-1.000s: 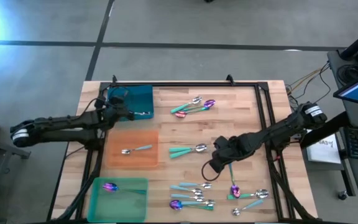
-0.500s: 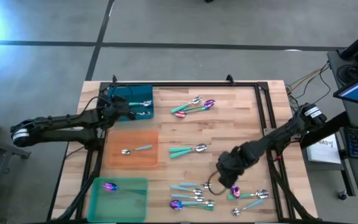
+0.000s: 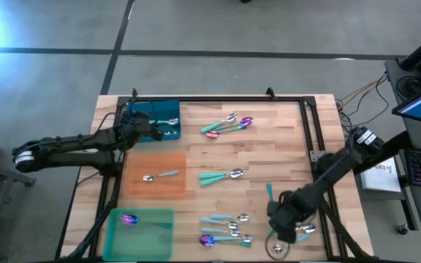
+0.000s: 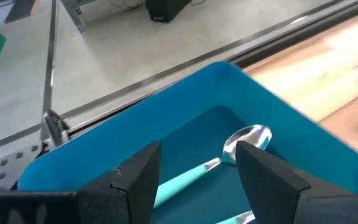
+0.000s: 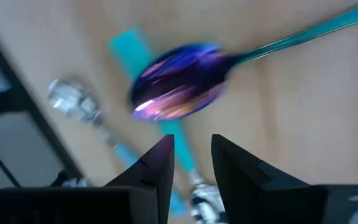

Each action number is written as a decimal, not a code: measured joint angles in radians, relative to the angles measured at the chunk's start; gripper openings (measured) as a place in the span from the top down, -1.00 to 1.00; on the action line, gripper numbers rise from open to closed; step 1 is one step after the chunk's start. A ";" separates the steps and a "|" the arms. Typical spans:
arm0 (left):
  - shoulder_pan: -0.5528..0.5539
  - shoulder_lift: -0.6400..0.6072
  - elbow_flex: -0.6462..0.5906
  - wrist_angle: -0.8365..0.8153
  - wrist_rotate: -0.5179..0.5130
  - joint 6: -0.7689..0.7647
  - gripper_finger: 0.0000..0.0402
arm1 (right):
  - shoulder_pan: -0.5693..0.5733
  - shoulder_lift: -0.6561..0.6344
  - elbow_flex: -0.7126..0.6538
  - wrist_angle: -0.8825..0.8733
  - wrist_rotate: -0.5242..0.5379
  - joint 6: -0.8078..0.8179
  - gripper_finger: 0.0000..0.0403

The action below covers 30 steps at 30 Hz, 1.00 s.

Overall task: Sort silverware by color (type)
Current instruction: Put the blue spoon into the orange bin

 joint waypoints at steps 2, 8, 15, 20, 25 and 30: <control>0.000 -0.003 0.000 0.008 0.001 0.000 0.04 | 0.041 0.009 0.000 0.046 -0.004 -0.008 0.52; 0.000 -0.015 0.000 0.051 0.002 0.022 0.04 | 0.152 0.046 0.000 0.134 -0.004 -0.070 0.51; 0.000 -0.041 0.000 0.100 0.001 0.022 0.04 | 0.203 0.083 0.000 0.157 -0.003 -0.087 0.53; 0.000 -0.068 0.000 0.104 0.001 0.022 0.04 | 0.213 0.117 0.001 0.195 -0.002 -0.100 0.53; 0.000 -0.092 0.000 0.106 0.000 0.022 0.04 | 0.224 0.167 0.002 0.209 0.005 -0.121 0.53; 0.000 -0.106 0.000 0.106 0.000 0.023 0.04 | 0.223 0.206 0.006 0.202 0.010 -0.138 0.57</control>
